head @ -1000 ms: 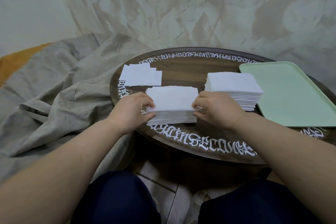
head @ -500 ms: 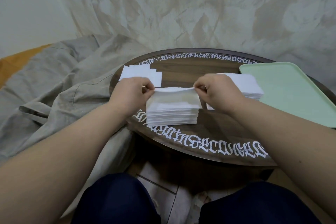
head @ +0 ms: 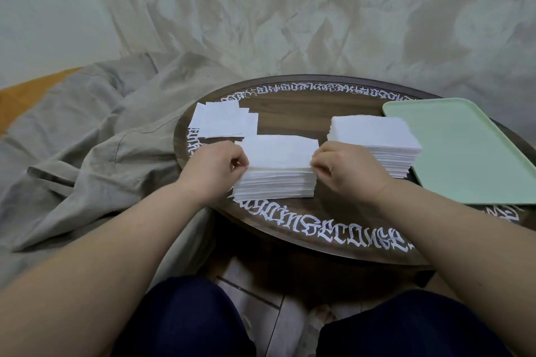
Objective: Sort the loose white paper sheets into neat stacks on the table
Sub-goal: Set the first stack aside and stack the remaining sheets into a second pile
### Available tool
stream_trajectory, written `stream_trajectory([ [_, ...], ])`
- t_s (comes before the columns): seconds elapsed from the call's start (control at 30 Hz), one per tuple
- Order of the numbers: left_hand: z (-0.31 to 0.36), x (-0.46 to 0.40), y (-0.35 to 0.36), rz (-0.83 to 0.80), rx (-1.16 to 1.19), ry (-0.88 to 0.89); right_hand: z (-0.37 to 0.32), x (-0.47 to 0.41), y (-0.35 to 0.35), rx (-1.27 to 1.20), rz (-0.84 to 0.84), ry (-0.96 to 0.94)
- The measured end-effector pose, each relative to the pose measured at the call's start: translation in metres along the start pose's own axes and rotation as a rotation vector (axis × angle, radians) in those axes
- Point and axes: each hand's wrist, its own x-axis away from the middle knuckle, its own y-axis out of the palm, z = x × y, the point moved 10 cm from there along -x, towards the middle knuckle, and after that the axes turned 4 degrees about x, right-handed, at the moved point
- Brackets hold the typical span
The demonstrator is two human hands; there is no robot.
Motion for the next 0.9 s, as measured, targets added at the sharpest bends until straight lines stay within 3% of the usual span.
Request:
stream_trajectory([
  [0.37, 0.002, 0.003, 0.000, -0.015, -0.009, 0.039, -0.002, -0.001, 0.007, 0.034, -0.130, -0.002],
  [0.9, 0.007, -0.004, -0.006, -0.007, -0.039, -0.010, 0.016, -0.010, -0.013, -0.058, -0.025, 0.139],
])
